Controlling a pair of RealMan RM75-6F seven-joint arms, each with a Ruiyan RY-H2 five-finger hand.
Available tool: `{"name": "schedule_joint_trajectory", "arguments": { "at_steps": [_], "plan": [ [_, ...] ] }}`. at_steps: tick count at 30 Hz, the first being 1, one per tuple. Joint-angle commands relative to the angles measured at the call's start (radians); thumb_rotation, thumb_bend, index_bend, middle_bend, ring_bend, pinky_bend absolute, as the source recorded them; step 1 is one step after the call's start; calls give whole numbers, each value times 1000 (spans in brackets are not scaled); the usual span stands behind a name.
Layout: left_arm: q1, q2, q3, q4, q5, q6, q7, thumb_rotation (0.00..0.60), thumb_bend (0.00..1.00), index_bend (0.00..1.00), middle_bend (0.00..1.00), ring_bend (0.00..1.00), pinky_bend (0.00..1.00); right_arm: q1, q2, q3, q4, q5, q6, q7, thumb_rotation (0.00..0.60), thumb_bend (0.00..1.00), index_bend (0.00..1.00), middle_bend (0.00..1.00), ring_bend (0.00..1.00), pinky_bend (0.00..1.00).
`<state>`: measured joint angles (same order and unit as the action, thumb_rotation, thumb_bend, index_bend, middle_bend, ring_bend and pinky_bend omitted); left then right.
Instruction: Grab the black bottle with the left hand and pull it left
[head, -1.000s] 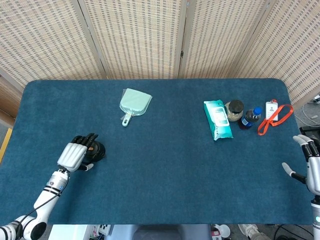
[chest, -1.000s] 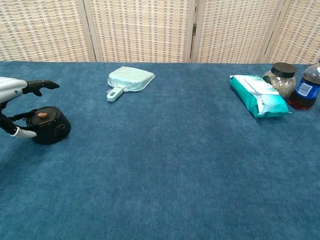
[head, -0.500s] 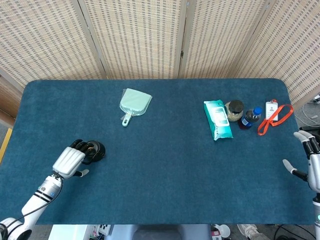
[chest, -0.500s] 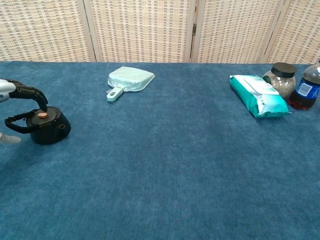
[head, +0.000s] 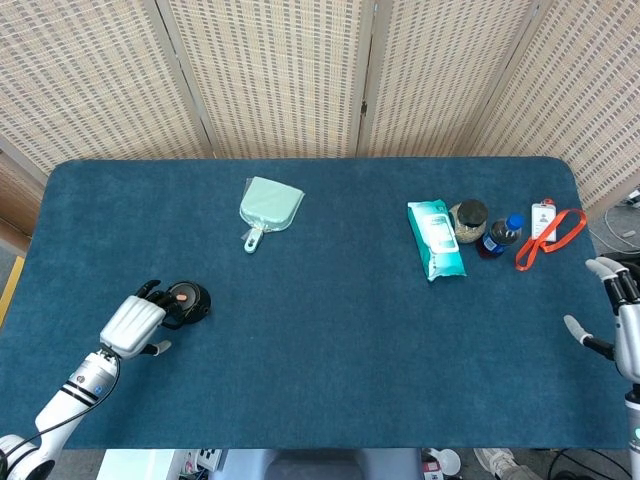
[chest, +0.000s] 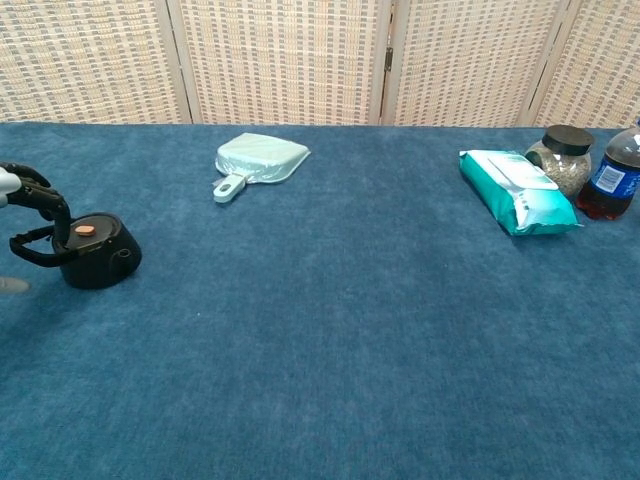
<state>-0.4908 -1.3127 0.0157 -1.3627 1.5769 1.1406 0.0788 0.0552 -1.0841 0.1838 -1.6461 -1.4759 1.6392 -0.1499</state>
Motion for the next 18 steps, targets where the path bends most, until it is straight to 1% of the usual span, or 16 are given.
{"name": "schedule_joint_trajectory", "arguments": {
  "at_steps": [1,9,14,18],
  "plan": [
    [1,-1,-1,4,-3,1,0,600,152,445,385,325,99,0,1,-2,-3,1,-1,-3,600,152,250,260,200,217],
    [5,-7,3,22,-7,2,-8,600,152,470,412,347,99,-4,0,-5,-7,-3,5,-8,600,153,250,260,200,188],
    [7,-23,3,44,-6,7,-20,600,151,518,433,358,93,-7,1,-7,-9,0,9,-10,600,152,250,260,200,158],
    [7,-33,3,58,-8,5,-22,600,152,519,435,359,89,-9,0,-8,-8,-1,11,-10,600,153,250,260,200,157]
  ]
}}
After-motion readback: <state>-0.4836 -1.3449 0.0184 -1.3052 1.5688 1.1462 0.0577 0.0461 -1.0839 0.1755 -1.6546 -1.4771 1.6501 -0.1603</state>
